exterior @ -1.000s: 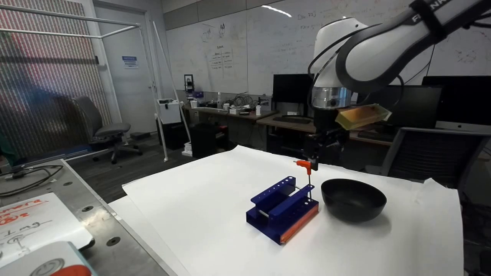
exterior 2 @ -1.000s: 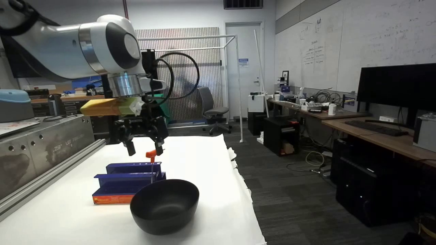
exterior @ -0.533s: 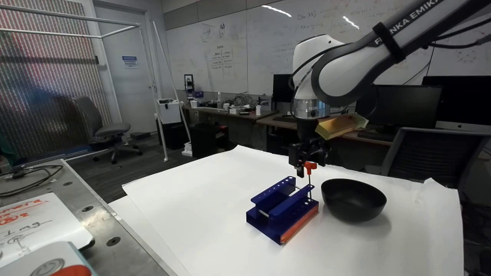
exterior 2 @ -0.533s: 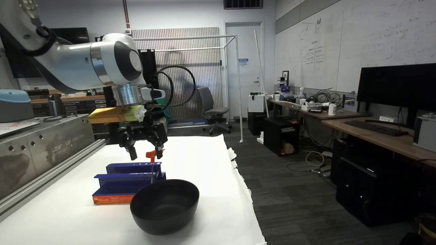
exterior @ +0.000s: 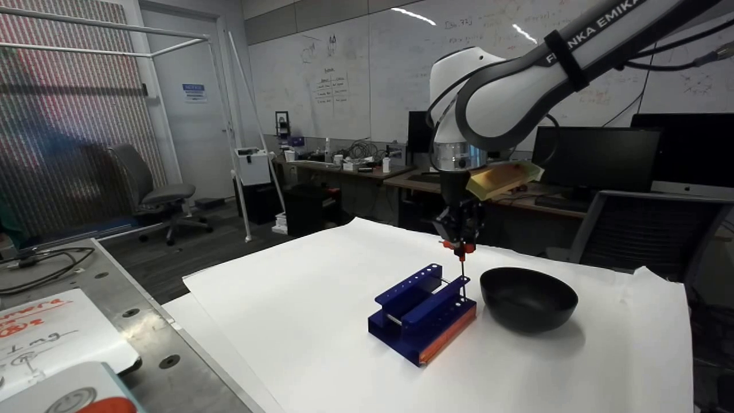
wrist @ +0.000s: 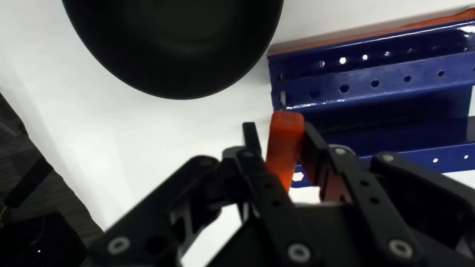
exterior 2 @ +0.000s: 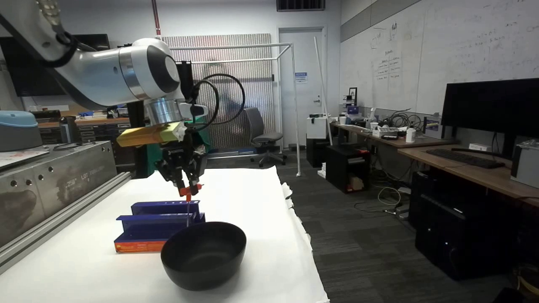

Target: Put the metal object with the orange handle in the bowl

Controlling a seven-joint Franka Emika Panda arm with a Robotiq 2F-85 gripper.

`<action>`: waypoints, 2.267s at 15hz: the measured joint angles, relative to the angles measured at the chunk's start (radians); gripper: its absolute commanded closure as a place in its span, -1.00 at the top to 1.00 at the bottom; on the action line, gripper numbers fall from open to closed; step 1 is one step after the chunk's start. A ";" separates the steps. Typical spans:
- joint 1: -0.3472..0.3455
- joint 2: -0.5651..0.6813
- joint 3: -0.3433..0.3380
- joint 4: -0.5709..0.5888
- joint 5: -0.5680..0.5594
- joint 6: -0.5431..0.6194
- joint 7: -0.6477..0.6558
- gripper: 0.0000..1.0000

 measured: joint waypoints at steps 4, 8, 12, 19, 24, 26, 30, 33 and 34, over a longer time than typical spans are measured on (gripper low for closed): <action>0.000 0.002 -0.002 0.011 0.004 -0.027 -0.021 -0.89; 0.000 -0.032 0.003 0.020 0.033 -0.111 -0.106 -0.89; 0.000 -0.168 0.012 0.017 0.053 -0.256 -0.179 -0.89; -0.021 -0.315 0.000 0.003 0.026 -0.515 -0.189 -0.89; -0.042 -0.250 -0.003 -0.053 0.017 -0.437 -0.191 -0.89; -0.042 -0.215 -0.003 -0.068 0.003 -0.372 -0.188 -0.89; -0.040 -0.146 -0.002 -0.081 -0.028 -0.258 -0.178 -0.89; -0.038 -0.105 -0.002 -0.081 -0.038 -0.214 -0.171 -0.06; -0.038 -0.095 -0.002 -0.081 -0.038 -0.207 -0.170 -0.07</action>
